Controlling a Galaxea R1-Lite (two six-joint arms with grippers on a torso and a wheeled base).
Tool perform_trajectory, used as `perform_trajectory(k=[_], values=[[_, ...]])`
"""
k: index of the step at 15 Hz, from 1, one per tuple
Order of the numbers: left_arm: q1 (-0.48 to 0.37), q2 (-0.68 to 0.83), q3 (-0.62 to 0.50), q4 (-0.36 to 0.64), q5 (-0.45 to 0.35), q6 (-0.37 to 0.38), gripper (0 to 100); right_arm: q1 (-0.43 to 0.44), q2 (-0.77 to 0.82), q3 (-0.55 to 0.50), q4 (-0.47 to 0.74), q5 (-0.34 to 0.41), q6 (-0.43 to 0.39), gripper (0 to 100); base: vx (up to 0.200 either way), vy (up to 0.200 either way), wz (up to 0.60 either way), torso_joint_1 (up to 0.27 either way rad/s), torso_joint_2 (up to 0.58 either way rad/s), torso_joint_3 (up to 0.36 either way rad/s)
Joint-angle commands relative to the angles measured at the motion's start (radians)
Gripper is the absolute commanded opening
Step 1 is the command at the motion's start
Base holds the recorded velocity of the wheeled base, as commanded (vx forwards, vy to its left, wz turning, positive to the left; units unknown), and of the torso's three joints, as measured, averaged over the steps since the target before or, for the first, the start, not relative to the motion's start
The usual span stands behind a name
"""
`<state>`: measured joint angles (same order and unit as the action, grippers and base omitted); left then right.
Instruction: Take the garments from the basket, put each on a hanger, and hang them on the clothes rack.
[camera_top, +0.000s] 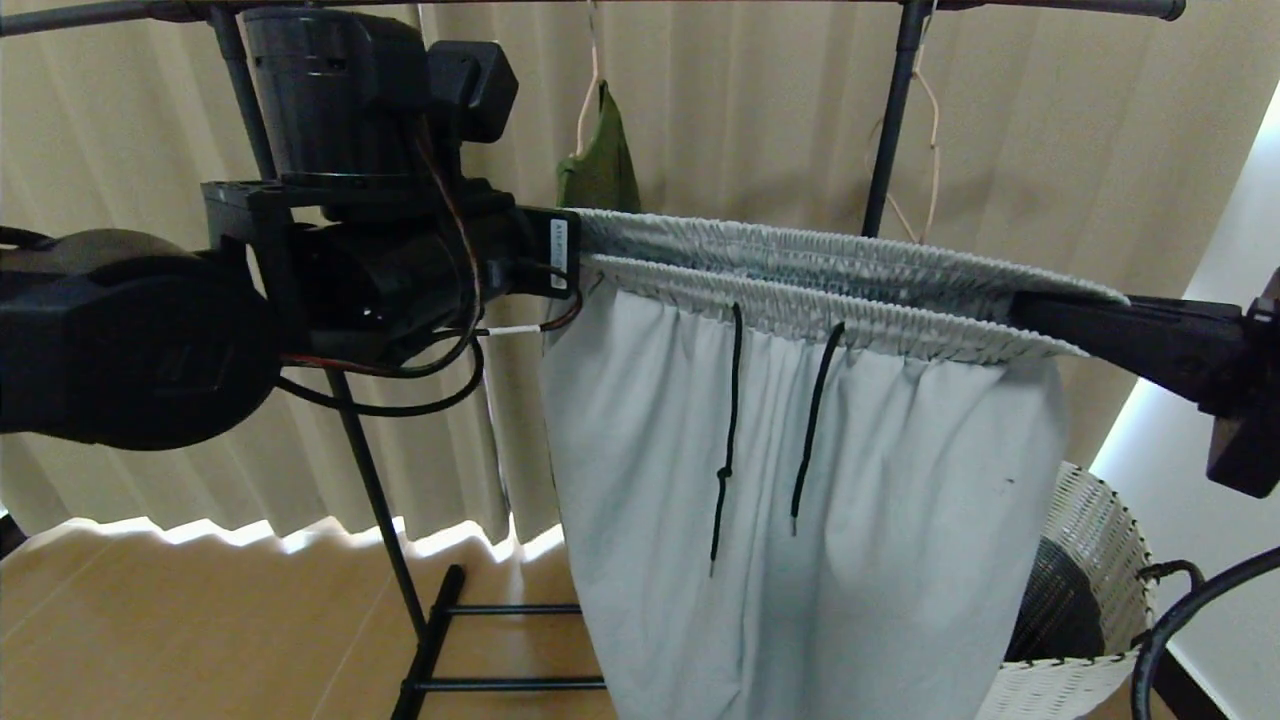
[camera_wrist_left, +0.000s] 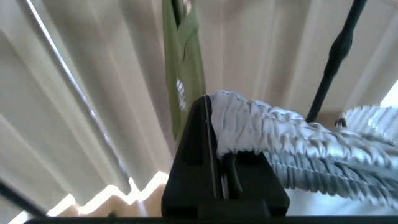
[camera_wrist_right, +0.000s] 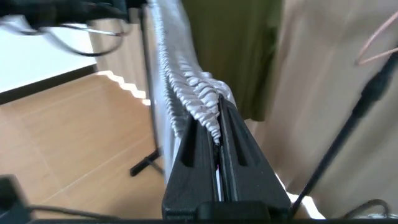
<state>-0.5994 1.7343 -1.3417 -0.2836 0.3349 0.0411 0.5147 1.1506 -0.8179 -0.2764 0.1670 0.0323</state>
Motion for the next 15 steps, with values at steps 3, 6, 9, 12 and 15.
perform_trajectory(k=[3,6,9,12,15], values=[[0.000,-0.163,0.122,0.015,-0.048,0.002,0,-0.085,0.133,-0.037,-0.073,0.000,-0.045,0,0.000,0.000,0.00,0.000,0.00,0.000],[-0.007,-0.274,0.196,0.054,-0.151,0.008,0,-0.119,0.236,-0.044,-0.233,0.000,-0.046,0,0.000,0.000,0.00,0.000,0.00,0.000],[-0.014,-0.401,0.265,0.083,-0.266,0.031,0,-0.119,0.347,-0.098,-0.365,0.002,-0.043,0,0.000,0.000,0.00,0.000,0.00,0.000],[-0.076,-0.493,0.319,0.123,-0.359,0.039,0,-0.119,0.409,-0.156,-0.419,0.008,-0.042,0,0.000,0.000,0.00,0.000,0.00,0.000],[-0.168,-0.542,0.349,0.149,-0.413,0.039,0,-0.116,0.457,-0.218,-0.422,0.006,-0.042,0,0.000,0.000,0.00,0.000,0.00,0.000]])
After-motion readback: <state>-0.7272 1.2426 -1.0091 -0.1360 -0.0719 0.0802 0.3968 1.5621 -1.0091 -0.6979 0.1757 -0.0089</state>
